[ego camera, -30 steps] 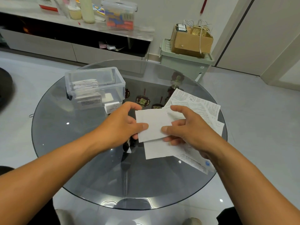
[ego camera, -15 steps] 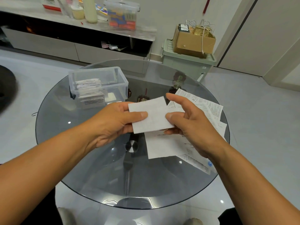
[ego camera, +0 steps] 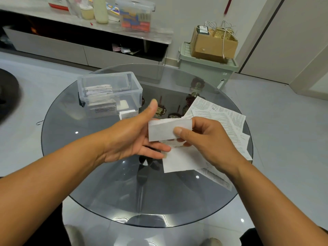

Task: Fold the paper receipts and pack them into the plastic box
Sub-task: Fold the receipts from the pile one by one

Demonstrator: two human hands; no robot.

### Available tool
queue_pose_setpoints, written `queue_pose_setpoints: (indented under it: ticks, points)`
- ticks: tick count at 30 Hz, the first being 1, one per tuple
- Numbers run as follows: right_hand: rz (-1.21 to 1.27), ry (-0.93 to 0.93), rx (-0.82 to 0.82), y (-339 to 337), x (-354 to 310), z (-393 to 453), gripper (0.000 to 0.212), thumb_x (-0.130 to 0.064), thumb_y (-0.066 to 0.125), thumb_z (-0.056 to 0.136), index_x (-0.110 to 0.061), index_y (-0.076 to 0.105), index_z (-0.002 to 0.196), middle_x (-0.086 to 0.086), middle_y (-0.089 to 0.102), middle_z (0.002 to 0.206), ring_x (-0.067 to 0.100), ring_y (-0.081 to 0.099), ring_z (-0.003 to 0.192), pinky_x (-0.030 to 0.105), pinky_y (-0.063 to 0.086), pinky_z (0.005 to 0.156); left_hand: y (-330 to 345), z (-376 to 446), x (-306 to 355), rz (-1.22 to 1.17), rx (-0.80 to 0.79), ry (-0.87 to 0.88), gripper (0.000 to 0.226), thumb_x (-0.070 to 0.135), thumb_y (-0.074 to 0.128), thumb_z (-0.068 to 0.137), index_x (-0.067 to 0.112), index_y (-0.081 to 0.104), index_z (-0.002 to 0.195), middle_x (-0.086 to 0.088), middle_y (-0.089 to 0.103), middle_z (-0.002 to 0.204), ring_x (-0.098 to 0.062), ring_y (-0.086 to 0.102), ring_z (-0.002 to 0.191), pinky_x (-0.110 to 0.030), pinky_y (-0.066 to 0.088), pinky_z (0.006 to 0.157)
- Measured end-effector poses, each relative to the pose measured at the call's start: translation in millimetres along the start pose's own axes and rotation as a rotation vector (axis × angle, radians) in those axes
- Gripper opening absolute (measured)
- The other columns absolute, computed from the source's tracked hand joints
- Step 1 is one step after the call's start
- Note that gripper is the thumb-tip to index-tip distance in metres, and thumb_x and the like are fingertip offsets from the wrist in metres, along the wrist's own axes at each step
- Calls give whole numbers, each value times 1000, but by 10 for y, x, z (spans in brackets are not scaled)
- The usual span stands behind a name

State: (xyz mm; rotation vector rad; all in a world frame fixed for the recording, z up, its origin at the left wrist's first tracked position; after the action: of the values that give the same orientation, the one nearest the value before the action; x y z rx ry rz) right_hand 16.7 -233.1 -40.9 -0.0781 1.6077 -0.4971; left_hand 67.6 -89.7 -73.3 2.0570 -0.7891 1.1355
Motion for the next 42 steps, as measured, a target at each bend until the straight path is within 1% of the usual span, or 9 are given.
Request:
queue_pose_setpoints:
  ticks: [6, 9, 13, 17, 22, 25, 30, 36, 42]
  points:
    - [70, -6, 37, 12, -15, 12, 33, -12, 83, 85, -22, 64, 110, 3, 77, 88, 14, 70, 69, 24, 56, 65, -227, 43, 65, 200, 222, 139, 18, 13, 70, 92, 5, 71, 108, -11, 78, 98, -21, 76, 91, -32, 63, 79]
    - [144, 12, 62, 12, 2, 24, 53, -10, 82, 85, -33, 58, 127, 1, 74, 79, 12, 69, 67, 22, 54, 63, -221, 52, 44, 240, 212, 133, 16, 8, 72, 90, 4, 71, 106, -11, 79, 97, -21, 76, 90, -33, 63, 81]
    - [339, 201, 37, 81, 207, 39, 39, -17, 79, 89, -32, 66, 123, 5, 69, 73, 15, 59, 65, 33, 50, 66, -160, 27, 130, 298, 185, 229, 15, 4, 78, 82, 10, 76, 96, -5, 79, 91, -16, 75, 83, -20, 57, 73]
    - [464, 338, -152, 332, 295, -23, 34, -13, 76, 90, -20, 69, 123, 9, 72, 90, 11, 57, 61, 24, 46, 55, -205, -50, 327, 575, 334, 421, 20, 19, 88, 73, 18, 74, 87, 8, 53, 61, -9, 44, 56, -18, 39, 56]
    - [428, 259, -172, 322, 198, -10, 34, -9, 76, 89, -17, 71, 122, 7, 71, 89, 11, 55, 61, 24, 44, 56, -123, -138, 446, 704, 367, 582, 50, 17, 88, 75, 33, 61, 114, 10, 59, 101, -7, 53, 60, -17, 48, 60]
    - [417, 258, -204, 324, 196, -7, 47, -12, 82, 82, -20, 69, 126, 7, 70, 85, 11, 56, 60, 24, 48, 58, 33, -188, 485, 825, 283, 709, 42, 16, 84, 79, 29, 68, 115, 13, 56, 119, -11, 64, 88, -18, 53, 73]
    - [510, 341, -279, 412, 191, -97, 63, -17, 83, 74, -24, 64, 133, 9, 70, 95, 12, 61, 63, 22, 55, 61, 139, -296, 536, 897, 258, 895, 15, 20, 80, 84, 18, 77, 98, 5, 67, 102, -23, 63, 80, -33, 53, 69]
    - [61, 108, -77, 175, 28, -68, 31, -54, 72, 85, -39, 74, 112, -12, 76, 105, 7, 72, 88, 21, 54, 72, -241, -184, 508, 495, 483, 644, 15, 31, 78, 80, 17, 73, 84, 0, 66, 65, -12, 55, 55, -24, 47, 52]
    - [119, 104, -23, 212, 111, -32, 17, -18, 65, 100, -4, 75, 96, 4, 76, 79, 10, 63, 62, 21, 48, 56, -275, -18, 281, 262, 368, 386, 16, 16, 75, 88, 6, 70, 98, -8, 71, 73, -10, 60, 58, -19, 52, 53]
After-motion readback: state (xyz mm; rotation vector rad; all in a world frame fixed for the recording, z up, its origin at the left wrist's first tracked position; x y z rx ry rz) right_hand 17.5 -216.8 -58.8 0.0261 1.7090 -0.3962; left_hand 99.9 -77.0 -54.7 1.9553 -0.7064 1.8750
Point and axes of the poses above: each hand's wrist, its own z-axis towards the middle knuckle, its own y-axis out of the palm, x = y × z, the point moved 10 cm from there along z, towards the middle knuckle
